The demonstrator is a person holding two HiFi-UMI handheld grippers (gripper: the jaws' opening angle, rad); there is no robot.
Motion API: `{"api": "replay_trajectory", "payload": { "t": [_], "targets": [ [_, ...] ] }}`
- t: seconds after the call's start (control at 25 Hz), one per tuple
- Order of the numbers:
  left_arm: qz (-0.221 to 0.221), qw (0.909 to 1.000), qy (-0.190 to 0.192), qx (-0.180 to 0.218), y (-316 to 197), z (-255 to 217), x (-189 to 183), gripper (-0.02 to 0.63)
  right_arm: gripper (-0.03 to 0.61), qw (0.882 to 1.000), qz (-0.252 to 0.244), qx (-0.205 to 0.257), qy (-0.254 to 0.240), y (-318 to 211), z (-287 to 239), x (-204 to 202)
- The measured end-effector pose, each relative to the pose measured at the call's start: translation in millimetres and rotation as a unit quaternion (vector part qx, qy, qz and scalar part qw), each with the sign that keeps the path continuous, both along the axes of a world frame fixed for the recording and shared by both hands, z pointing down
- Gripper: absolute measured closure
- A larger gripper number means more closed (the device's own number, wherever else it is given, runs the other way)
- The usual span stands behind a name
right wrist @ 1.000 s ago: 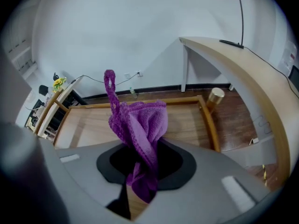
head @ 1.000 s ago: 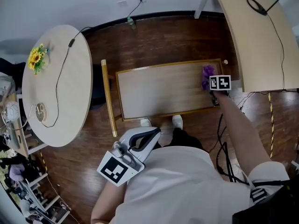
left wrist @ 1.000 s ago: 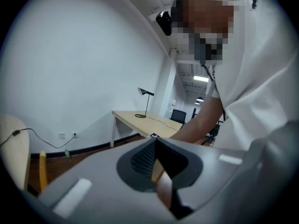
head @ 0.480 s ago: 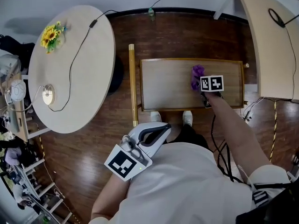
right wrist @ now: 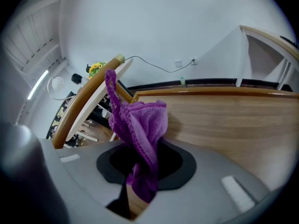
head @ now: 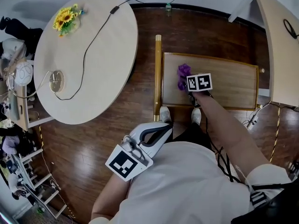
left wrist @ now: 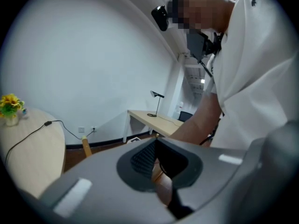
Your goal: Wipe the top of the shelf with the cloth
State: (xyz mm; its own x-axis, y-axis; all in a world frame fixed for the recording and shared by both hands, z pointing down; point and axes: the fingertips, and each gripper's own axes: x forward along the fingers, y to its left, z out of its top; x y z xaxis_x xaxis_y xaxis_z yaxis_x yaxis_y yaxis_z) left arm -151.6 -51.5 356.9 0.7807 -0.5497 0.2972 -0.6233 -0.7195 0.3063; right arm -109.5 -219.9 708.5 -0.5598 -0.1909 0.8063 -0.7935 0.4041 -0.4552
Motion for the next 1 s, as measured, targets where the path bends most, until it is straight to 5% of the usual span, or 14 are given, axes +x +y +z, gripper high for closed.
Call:
{"api": "replay_trajectory", "payload": {
  "t": [0.32,0.48,0.68,1.0],
  "targets": [
    [-0.007,1.0000,-0.002,-0.006,14,6,-28,0.595,0.477,0.999,-0.015,-0.019,-0.049,22,-8,-79],
    [0.001,1.0000,-0.001,-0.001,14,6,-27,0.595,0.477,0.997,-0.023,-0.019,-0.069,29,-14,-85],
    [0.024,0.9996,0.012,-0.001,8,5,-1,0.595,0.477,0.998,-0.014,-0.007,-0.057,31,-25,-20],
    [0.091,0.9952,0.033,0.015,-14,-4,87,0.595,0.477,0.997,0.069,0.006,-0.025,29,-42,164]
  ]
}}
